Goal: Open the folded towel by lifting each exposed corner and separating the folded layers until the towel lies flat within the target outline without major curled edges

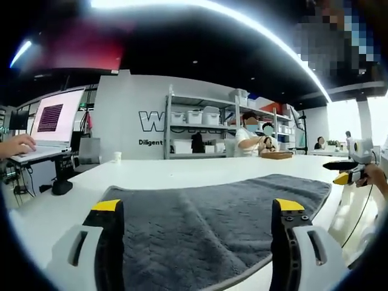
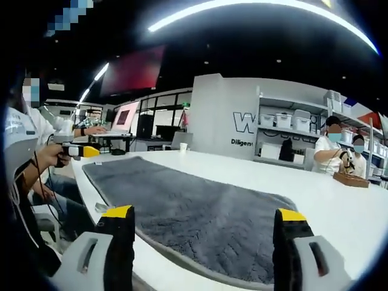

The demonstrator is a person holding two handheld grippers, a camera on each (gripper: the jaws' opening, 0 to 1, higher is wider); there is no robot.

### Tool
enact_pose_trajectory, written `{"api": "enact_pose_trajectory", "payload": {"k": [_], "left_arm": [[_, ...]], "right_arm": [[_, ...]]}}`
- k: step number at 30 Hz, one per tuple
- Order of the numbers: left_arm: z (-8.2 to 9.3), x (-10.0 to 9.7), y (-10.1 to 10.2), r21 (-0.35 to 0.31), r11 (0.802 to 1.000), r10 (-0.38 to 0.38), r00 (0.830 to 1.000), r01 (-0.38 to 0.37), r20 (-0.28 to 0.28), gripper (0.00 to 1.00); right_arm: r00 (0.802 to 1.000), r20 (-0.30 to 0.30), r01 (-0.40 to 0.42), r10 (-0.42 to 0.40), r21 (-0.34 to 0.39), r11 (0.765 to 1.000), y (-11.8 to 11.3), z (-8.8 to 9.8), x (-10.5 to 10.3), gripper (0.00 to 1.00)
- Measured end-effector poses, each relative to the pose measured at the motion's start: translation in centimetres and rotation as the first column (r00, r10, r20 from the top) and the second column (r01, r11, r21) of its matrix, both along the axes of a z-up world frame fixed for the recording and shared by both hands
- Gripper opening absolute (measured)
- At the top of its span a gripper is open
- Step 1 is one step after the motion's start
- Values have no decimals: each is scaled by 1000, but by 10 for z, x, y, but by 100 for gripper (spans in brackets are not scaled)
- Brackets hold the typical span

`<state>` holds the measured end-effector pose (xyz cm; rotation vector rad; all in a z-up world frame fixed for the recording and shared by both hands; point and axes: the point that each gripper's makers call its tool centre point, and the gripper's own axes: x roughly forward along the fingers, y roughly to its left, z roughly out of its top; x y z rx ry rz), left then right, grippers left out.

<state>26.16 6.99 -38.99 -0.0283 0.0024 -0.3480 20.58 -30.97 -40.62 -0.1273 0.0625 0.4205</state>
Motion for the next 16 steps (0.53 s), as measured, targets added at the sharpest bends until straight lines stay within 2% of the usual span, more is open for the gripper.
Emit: {"api": "enact_pose_trajectory", "payload": {"k": [11,16], "left_arm": [[-3,-10,8,-14,1000,25,1000,-25,-7,99],[-3,-12,8,-7,1000,30,999,-30,-10,99]], "right_arm": [[999,-50,24,-23,24,999,-8,-15,-6,98],[999,-37,14,-13,28,1000,-5,-12,-6,96]]}}
